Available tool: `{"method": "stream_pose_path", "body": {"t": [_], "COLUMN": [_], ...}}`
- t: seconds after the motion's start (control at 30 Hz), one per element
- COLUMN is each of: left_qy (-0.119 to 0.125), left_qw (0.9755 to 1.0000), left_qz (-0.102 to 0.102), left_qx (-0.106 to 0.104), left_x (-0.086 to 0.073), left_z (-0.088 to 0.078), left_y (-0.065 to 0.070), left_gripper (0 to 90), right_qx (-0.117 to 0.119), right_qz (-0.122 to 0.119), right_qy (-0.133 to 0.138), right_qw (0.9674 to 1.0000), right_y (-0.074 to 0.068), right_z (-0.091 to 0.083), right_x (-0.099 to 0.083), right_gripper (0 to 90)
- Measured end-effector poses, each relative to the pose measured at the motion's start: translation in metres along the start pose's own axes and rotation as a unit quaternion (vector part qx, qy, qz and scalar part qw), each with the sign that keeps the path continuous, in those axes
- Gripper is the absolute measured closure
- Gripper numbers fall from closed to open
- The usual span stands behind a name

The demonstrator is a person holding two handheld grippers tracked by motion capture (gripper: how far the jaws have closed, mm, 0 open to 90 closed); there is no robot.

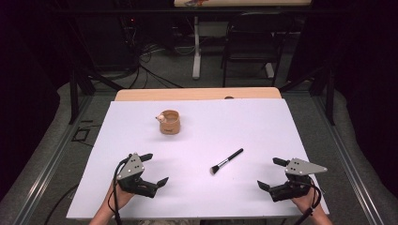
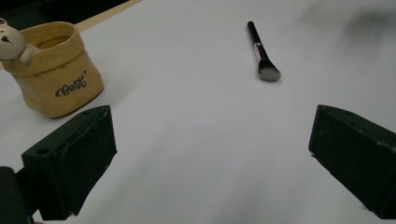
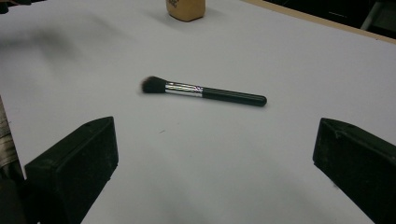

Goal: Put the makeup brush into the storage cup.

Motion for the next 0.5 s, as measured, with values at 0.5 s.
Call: {"method": "stream_pose_path", "body": {"t": [0.5], "left_qy": [-0.027], "left_qw": [0.9995], "left_qz": [0.01], "left_qx": [-0.014], "left_x": [0.018], "left_z": [0.031], "left_y": [-0.004], "left_gripper": [0.3], "right_qx": [-0.007], "right_qz": [-0.001], "right_qy": [-0.005], "right_qw": [1.0], "right_y": [0.001], "right_z": [0.001], "right_x": [-0.001], "right_gripper": [0.0]}}
Point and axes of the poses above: each handheld gripper's, and its own axes: z roughly forward along the jaws, x roughly out of its top, y roughly to its right, the point moved 6 cm from there along z, roughly forward along the jaws, and after that the axes turned 15 degrees about -x, right-handed, at the moved point
